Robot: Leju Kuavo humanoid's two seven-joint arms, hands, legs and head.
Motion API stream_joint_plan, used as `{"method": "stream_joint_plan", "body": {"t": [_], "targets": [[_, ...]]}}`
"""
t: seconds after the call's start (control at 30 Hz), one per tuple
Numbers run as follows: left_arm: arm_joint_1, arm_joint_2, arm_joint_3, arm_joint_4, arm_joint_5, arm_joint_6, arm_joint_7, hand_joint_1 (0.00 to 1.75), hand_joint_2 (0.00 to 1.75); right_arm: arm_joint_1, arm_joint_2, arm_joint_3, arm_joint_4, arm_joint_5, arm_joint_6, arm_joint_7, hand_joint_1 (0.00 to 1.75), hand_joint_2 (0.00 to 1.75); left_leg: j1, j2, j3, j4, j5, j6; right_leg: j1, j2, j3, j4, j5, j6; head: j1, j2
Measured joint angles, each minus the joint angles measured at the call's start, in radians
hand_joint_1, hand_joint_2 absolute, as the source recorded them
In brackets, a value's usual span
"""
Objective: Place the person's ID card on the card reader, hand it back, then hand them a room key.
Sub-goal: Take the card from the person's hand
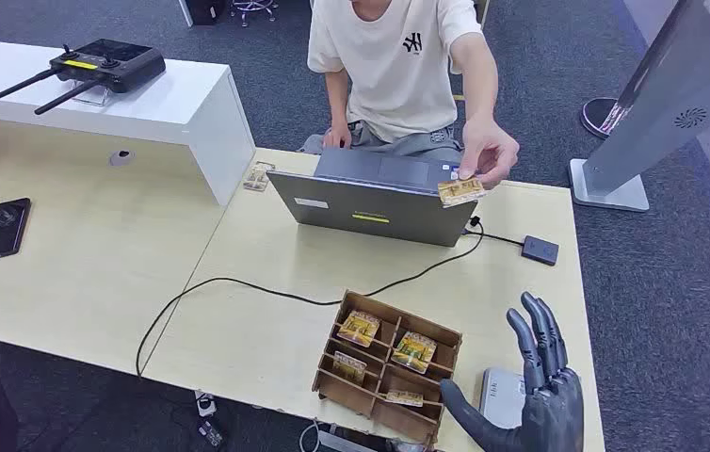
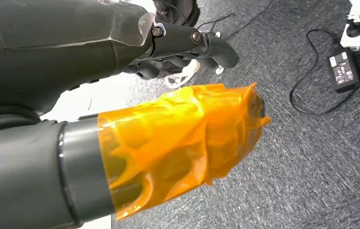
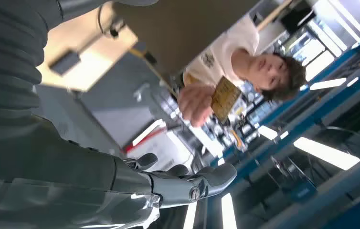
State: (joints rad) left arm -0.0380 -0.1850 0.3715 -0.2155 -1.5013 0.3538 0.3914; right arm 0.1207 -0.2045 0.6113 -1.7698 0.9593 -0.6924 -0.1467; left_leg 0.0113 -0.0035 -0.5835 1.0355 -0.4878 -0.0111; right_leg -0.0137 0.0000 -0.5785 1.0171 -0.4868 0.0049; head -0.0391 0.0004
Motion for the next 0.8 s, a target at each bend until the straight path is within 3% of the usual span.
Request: {"method": "stream_joint_plan", "body": {"t": [0.27,0.33,0.4,0.47,0.6,0.8], "targets": [[-0.008,0.003,-0.030,0.000,-0.038,-0.040,0.004,0.00,0.00,-0.057,0.037,-0.060,0.028,0.250,0.000,0.054,0.00,1.75,0.000,0.000,0.000,0.000,0.001,0.000,0.000,0.000,0.000,0.000,0.001,0.001,0.000,0.000],[-0.008,0.028,-0.063,0.000,-0.048,-0.074,-0.080,0.00,0.00,-0.085,0.039,-0.068,0.048,0.309,0.000,0.083,0.00,1.75,0.000,0.000,0.000,0.000,0.001,0.000,0.000,0.000,0.000,0.000,0.001,0.001,0.000,0.000],[0.001,0.078,-0.118,0.000,-0.050,-0.104,-0.216,0.00,0.00,-0.111,0.038,-0.080,0.068,0.350,0.000,0.105,0.00,1.75,0.001,0.001,0.000,0.000,0.001,-0.001,0.001,0.001,0.000,0.000,0.001,0.000,0.000,0.000],[0.009,0.130,-0.161,0.000,-0.049,-0.116,-0.294,0.00,0.00,-0.137,0.035,-0.093,0.087,0.366,0.000,0.115,0.00,1.75,0.001,0.001,0.001,0.000,0.001,-0.001,0.001,0.002,0.000,0.000,0.002,0.000,0.000,0.000],[0.014,0.188,-0.208,0.000,-0.055,-0.136,-0.309,0.00,0.00,-0.180,0.031,-0.112,0.115,0.387,0.002,0.132,0.00,1.75,0.001,0.000,0.001,0.000,0.002,-0.002,0.001,0.000,0.000,0.001,0.001,0.000,0.000,0.000],[0.012,0.196,-0.284,-0.005,-0.067,-0.166,-0.297,0.00,0.00,-0.252,0.024,-0.145,0.164,0.473,0.028,0.181,0.00,1.75,0.000,0.000,0.000,0.000,0.002,-0.001,0.000,0.001,0.000,0.000,0.002,0.001,0.000,0.000]]}}
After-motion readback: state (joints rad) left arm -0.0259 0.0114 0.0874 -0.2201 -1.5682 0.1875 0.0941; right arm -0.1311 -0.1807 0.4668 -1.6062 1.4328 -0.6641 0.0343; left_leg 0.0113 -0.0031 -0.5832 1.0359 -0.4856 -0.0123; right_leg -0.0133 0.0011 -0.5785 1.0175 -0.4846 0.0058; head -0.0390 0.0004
